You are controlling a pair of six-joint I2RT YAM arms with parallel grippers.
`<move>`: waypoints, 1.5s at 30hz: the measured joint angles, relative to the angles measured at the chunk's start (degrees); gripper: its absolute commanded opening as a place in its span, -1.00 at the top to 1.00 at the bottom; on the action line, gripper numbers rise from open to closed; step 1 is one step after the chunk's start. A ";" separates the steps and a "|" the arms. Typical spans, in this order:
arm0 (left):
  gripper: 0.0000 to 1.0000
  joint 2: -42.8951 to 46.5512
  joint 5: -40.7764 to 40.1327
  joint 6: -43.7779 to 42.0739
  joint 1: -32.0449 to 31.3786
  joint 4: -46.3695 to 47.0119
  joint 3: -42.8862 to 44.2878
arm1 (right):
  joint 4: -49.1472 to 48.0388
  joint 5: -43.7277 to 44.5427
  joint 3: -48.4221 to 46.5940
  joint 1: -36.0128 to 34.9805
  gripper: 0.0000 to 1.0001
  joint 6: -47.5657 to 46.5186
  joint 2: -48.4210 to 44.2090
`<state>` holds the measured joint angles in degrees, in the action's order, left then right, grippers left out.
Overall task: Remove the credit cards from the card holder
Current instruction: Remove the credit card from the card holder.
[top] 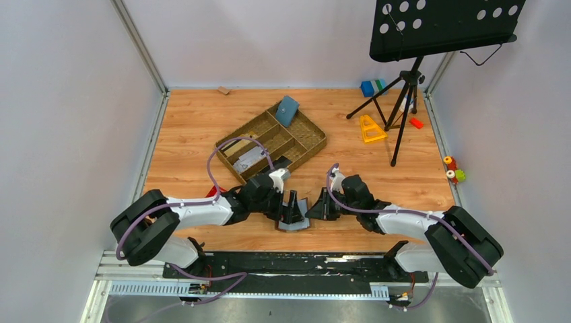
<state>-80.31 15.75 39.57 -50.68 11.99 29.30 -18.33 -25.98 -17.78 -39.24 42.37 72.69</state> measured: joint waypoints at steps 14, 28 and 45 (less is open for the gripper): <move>-0.82 -2.73 -2.78 -0.28 -1.11 -4.59 4.22 | -2.29 -0.74 0.17 -0.07 1.00 1.07 0.46; -0.14 -4.61 -3.85 -0.28 -1.07 -6.60 5.97 | -1.77 0.17 0.42 -0.11 1.00 1.01 0.46; 0.22 -2.89 -5.55 1.16 -0.94 -5.95 2.73 | 1.33 1.18 1.05 -0.15 0.25 1.16 -1.68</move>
<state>-83.20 10.20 40.73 -51.62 6.04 32.03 -16.99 -24.80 -16.73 -39.40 43.53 71.00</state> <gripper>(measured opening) 0.416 0.179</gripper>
